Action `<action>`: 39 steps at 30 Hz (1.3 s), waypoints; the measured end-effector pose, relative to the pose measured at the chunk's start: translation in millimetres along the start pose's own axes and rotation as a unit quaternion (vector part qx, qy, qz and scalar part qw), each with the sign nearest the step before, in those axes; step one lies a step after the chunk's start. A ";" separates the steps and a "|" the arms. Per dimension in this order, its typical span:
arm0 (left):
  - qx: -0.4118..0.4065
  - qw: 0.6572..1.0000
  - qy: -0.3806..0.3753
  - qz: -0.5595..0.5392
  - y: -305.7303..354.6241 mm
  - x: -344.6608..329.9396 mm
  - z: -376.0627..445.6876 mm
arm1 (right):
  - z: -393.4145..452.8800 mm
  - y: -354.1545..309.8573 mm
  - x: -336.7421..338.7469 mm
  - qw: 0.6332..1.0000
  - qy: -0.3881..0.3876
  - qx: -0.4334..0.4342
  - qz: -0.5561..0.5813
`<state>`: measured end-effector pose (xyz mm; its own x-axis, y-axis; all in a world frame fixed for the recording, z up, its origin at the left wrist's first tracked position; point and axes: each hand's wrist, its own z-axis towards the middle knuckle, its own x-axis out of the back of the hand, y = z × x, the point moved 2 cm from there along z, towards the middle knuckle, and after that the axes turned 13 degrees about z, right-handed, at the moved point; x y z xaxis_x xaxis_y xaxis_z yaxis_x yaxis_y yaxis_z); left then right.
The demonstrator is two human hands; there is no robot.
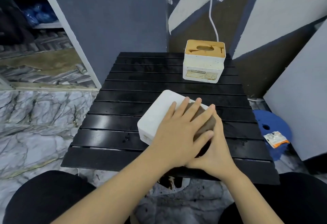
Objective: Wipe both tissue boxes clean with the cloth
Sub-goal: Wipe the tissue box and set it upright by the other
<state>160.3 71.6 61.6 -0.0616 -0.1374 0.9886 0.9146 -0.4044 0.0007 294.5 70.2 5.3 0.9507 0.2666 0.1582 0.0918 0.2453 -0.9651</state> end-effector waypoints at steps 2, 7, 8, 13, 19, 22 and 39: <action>0.039 0.999 -0.011 0.002 -8.3 -3.8 13.3 | 1.6 -0.6 -0.2 1.000 0.004 -0.005 -0.006; 0.176 0.984 0.018 0.031 -53.4 -2.3 17.3 | 0.4 5.3 -0.5 0.999 0.021 -0.028 0.007; 0.225 0.974 0.023 -0.018 -62.3 -1.1 10.2 | 0.3 6.1 -0.6 0.999 0.025 -0.028 0.012; 0.418 0.734 0.183 -0.503 -83.8 -1.5 -34.6 | 2.7 3.3 -6.6 0.999 0.044 -0.017 0.016; 0.399 0.622 0.250 -0.626 -86.9 13.5 -33.2 | 31.6 -30.1 -10.7 0.989 0.098 -0.053 0.096; 0.351 0.655 0.211 -0.636 -91.8 23.7 -25.4 | 48.1 -53.7 -6.0 0.965 0.109 -0.144 0.193; 0.536 0.493 0.129 -0.673 -95.8 13.7 9.1 | 73.1 -48.7 12.5 0.971 -0.069 -0.164 0.158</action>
<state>75.4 116.7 76.4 -0.8234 -0.5634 -0.0672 -0.3461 0.4050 0.8463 280.2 129.8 69.6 0.9000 0.4081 -0.1529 -0.0878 -0.1739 -0.9808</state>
